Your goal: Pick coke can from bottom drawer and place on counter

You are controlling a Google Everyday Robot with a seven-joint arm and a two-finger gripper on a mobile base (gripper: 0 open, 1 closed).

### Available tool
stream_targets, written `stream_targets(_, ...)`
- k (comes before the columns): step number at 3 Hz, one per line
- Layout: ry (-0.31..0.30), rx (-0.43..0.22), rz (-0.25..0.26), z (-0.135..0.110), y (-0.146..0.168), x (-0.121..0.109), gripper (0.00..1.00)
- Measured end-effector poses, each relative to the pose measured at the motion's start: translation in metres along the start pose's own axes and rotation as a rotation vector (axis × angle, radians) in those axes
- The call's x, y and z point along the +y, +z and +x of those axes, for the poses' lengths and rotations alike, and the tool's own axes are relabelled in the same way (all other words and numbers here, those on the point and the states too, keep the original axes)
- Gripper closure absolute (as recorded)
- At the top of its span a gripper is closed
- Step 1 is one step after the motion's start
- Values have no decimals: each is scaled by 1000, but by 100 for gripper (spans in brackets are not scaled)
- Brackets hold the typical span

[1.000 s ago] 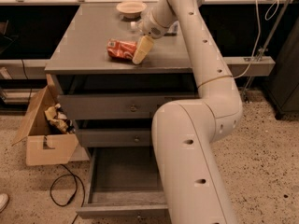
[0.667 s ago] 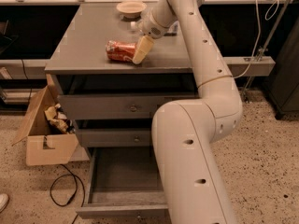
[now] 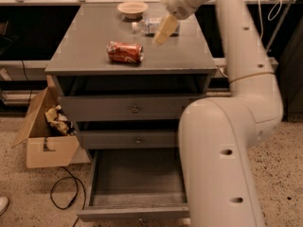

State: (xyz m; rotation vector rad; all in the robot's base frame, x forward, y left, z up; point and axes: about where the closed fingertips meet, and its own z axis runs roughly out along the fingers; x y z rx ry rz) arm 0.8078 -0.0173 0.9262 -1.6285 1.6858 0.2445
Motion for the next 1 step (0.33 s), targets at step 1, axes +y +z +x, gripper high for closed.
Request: stream_targets(1,25,-19,95,17,-68,-11,0)
